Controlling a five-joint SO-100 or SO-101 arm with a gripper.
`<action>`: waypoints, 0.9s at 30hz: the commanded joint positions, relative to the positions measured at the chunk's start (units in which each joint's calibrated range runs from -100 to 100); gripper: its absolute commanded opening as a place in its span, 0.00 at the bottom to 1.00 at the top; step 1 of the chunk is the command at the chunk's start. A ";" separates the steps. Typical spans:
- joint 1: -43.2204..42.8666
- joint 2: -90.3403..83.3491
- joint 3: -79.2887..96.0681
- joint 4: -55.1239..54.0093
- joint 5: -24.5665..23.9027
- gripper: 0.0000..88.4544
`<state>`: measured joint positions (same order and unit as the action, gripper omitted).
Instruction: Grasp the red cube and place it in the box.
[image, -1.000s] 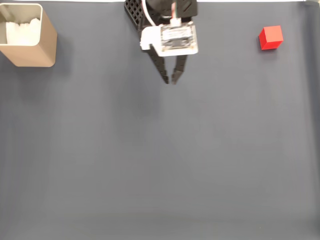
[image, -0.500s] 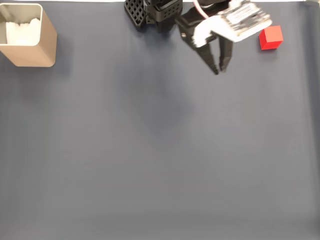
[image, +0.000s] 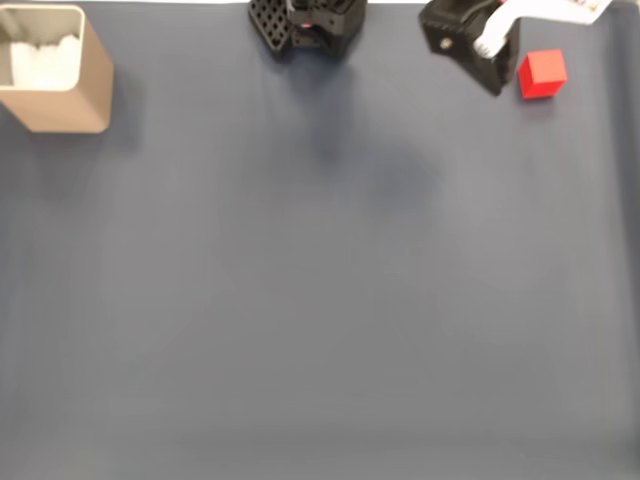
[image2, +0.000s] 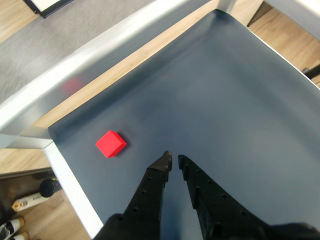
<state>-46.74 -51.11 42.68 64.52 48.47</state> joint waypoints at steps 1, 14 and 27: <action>-4.19 1.37 -4.17 0.65 -0.98 0.02; -15.34 5.01 -5.09 1.55 -0.29 0.09; -15.55 -0.19 2.03 -2.72 7.57 0.23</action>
<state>-62.39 -49.02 45.39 64.60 54.48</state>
